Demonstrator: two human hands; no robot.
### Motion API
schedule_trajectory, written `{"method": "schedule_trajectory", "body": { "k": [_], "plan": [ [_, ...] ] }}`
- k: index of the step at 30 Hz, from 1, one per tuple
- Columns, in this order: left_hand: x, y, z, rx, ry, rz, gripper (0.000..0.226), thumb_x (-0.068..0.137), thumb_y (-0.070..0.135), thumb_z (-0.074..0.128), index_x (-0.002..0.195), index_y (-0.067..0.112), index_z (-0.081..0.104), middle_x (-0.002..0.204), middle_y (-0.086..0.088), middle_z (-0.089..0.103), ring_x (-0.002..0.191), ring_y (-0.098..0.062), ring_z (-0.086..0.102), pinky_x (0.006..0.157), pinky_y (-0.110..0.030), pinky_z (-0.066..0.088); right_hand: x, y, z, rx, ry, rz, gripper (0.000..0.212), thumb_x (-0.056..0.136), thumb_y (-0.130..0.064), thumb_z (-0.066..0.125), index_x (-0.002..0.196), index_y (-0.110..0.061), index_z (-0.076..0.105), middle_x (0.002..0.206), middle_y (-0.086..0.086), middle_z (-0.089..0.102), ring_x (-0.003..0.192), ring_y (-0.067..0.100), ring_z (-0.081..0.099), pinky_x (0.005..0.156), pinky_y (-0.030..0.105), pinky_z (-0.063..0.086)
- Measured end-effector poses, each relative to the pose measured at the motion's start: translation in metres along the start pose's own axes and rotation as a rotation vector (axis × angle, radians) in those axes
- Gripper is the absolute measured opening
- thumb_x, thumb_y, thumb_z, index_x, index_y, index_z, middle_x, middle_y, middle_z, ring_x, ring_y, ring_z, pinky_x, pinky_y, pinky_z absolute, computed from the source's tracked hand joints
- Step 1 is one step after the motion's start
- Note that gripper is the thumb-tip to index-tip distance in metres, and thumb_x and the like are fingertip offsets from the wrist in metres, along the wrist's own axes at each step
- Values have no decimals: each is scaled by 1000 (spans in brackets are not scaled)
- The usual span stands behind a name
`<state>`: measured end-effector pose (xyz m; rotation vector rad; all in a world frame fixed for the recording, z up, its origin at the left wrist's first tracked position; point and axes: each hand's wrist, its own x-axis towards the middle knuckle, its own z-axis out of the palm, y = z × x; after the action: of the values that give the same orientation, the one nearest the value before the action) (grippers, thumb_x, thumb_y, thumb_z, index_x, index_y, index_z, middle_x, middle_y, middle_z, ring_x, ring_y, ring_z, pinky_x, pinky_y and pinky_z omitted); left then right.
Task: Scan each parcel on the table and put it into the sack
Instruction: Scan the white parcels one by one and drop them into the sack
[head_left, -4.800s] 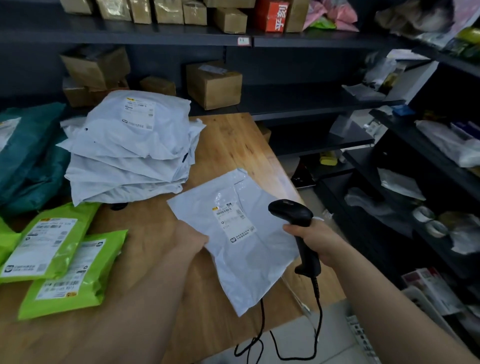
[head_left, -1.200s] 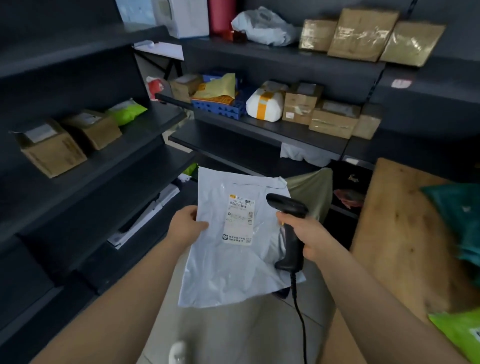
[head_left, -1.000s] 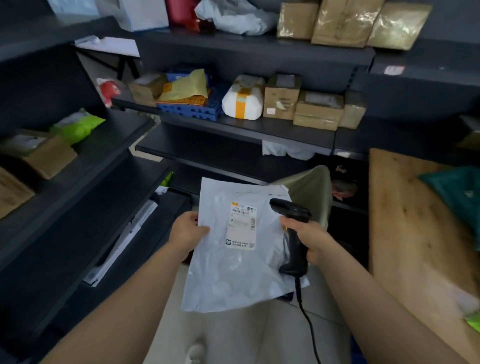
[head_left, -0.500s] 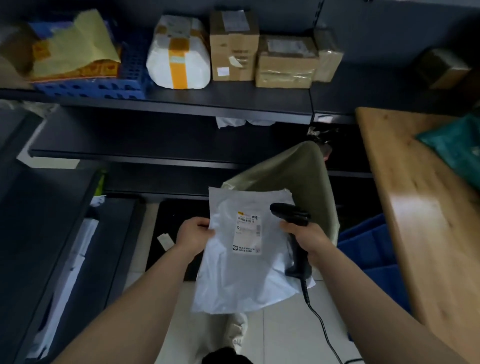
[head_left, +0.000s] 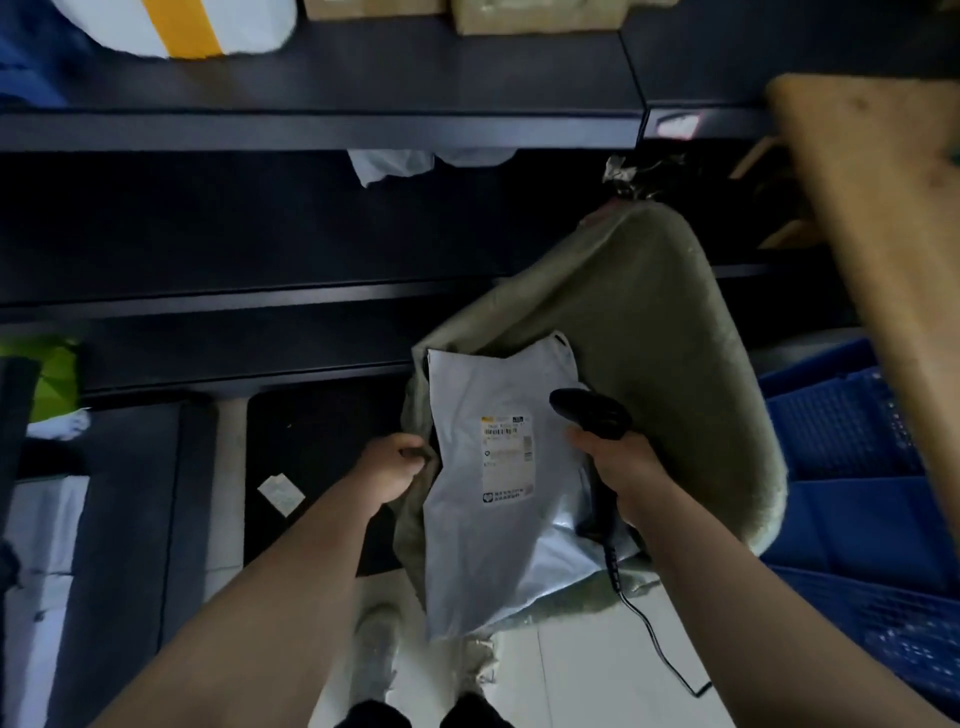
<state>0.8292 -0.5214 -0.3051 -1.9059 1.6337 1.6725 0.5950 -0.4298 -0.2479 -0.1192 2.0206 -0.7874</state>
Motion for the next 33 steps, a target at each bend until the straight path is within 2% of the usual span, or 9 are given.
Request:
{"method": "schedule_trajectory", "body": {
  "k": [5,8,11,13,15,18,20,29,33],
  "plan": [
    [19,-5,16,-158,-100,58,35,94,10,58,129,9,59,128,-10,60,112,-21,59,95,-30,46,20,14,9,49,55,18,40,85,-23,74,117,-2,62,78,1,61,69,16,58,74,33,45],
    [20,-6,21,-179,-152,80,33,96,16,57,129,16,59,126,1,60,105,-7,56,89,-22,40,26,17,15,25,68,22,30,85,-24,74,107,-7,63,73,0,58,64,14,54,70,31,42],
    [26,-11,21,-175,-101,50,43,97,21,56,138,12,49,133,-1,53,120,-13,51,99,-25,38,31,19,19,-2,60,29,25,84,-25,74,98,-10,61,72,0,57,63,13,53,60,29,42],
    [28,-16,19,-278,-17,17,39,96,20,57,134,10,54,136,-6,55,123,-18,52,103,-31,40,36,21,22,-11,60,26,28,84,-25,74,104,-8,63,74,-2,57,64,11,52,60,27,40],
    [24,-20,16,-454,50,13,28,94,20,60,121,13,63,124,-4,64,115,-17,58,96,-32,45,40,22,26,-27,57,31,38,84,-25,74,112,-3,63,78,0,58,66,13,53,68,28,41],
    [11,-21,8,-689,102,4,12,86,18,70,98,18,69,104,-1,71,101,-16,66,86,-31,51,44,20,33,-28,13,37,45,85,-25,73,122,-1,61,106,11,64,85,22,57,76,31,43],
    [2,-20,1,-772,153,-1,18,77,14,77,92,16,67,94,-1,72,90,-13,68,83,-31,52,46,14,37,-19,-7,7,47,86,-25,73,125,-2,59,114,12,63,92,24,57,78,31,44],
    [-23,-24,-12,-699,227,33,26,82,-1,70,94,19,60,100,-1,64,93,-18,62,85,-37,49,36,12,36,-165,-93,-21,54,85,-24,73,130,1,55,128,15,60,114,31,57,83,32,44],
    [-28,-32,-14,-572,299,39,29,83,-8,65,94,19,59,109,-9,62,95,-22,62,87,-40,53,6,11,26,-204,-77,-144,32,87,-18,70,114,-3,63,103,10,65,80,16,61,72,33,49]
  ]
}}
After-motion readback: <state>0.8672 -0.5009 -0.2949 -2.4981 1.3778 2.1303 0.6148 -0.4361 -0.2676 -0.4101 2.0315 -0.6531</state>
